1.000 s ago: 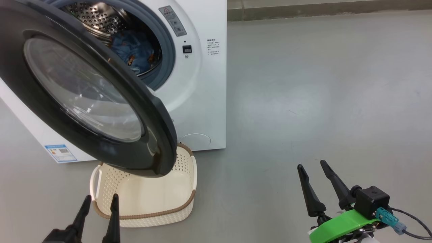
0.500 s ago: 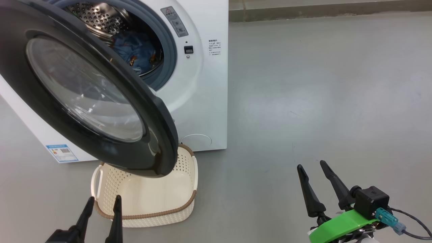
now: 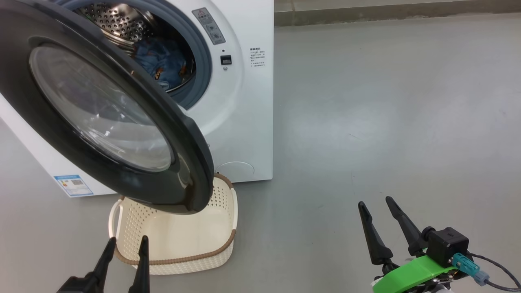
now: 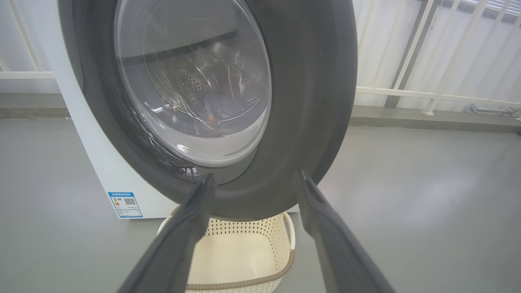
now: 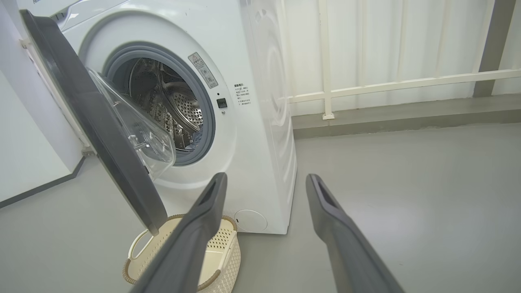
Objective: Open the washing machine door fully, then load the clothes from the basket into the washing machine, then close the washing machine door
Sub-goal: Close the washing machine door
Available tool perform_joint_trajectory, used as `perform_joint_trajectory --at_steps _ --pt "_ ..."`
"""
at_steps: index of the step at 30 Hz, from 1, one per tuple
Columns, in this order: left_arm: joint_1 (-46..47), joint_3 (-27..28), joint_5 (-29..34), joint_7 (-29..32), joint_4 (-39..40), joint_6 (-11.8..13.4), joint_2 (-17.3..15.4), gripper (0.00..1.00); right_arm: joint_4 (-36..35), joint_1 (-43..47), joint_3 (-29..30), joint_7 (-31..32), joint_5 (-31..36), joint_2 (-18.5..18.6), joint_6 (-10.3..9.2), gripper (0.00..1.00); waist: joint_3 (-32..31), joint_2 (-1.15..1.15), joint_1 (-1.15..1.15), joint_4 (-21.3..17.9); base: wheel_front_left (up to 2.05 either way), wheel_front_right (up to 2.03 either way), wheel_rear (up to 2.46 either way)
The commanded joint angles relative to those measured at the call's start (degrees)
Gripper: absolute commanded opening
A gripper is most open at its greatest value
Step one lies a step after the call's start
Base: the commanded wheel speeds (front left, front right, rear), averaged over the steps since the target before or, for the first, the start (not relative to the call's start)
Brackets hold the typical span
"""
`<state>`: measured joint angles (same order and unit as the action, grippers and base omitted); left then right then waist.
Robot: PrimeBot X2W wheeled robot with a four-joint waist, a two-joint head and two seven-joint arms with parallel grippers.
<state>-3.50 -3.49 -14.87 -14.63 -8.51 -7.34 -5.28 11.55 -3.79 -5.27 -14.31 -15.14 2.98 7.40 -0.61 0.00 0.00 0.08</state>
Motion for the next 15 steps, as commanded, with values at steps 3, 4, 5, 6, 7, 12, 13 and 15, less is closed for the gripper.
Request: perform_joint_trajectory --at_steps 3,4,5,6,7,12,13,15 --pt "1.60 1.55 0.49 -0.37 1.33 -0.14 -0.54 1.00 -1.23 -0.93 -1.66 -0.69 -0.69 -0.11 0.09 1.00 0.03 0.00 0.00 -0.15 0.00 0.00 0.00" --pt "1.60 1.52 0.50 -0.37 1.34 -0.14 -0.54 1.00 -1.23 -0.94 -1.66 -0.69 -0.69 -0.11 0.09 1.00 0.05 0.00 0.00 -0.19 0.00 0.00 0.00" --pt "1.60 1.50 0.50 -0.37 1.36 -0.14 -0.54 1.00 -1.25 -0.96 -1.66 -0.69 -0.70 -0.11 0.09 1.00 0.09 0.00 0.00 -0.24 0.00 0.00 0.00" --pt "1.61 1.48 0.50 -0.37 1.38 -0.14 -0.54 1.00 -1.27 -0.99 -1.68 -0.69 -0.72 -0.11 0.09 1.00 0.14 0.00 0.00 -0.29 0.00 0.00 0.00" --pt "1.63 1.45 0.49 -0.37 1.39 -0.14 -0.54 1.00 -1.30 -1.03 -1.70 -0.69 -0.74 -0.11 0.09 1.00 0.18 0.00 0.00 -0.33 0.00 0.00 0.00" --pt "1.72 1.38 0.49 -0.37 1.39 -0.14 -0.53 1.00 -1.34 -1.01 -1.73 -0.69 -0.68 -0.11 0.09 1.00 0.26 0.00 0.00 -0.43 0.00 0.00 0.00" --pt "1.75 1.35 0.50 -0.37 1.39 -0.14 -0.53 1.00 -1.32 -1.01 -1.72 -0.69 -0.62 -0.11 0.09 1.00 0.27 0.00 0.00 -0.44 0.00 0.00 0.00" --pt "1.76 1.27 0.49 -0.37 1.39 -0.14 -0.53 1.00 -1.31 -1.05 -1.73 -0.69 -0.57 -0.11 0.09 1.00 0.33 0.00 0.00 -0.46 0.00 0.00 0.00"
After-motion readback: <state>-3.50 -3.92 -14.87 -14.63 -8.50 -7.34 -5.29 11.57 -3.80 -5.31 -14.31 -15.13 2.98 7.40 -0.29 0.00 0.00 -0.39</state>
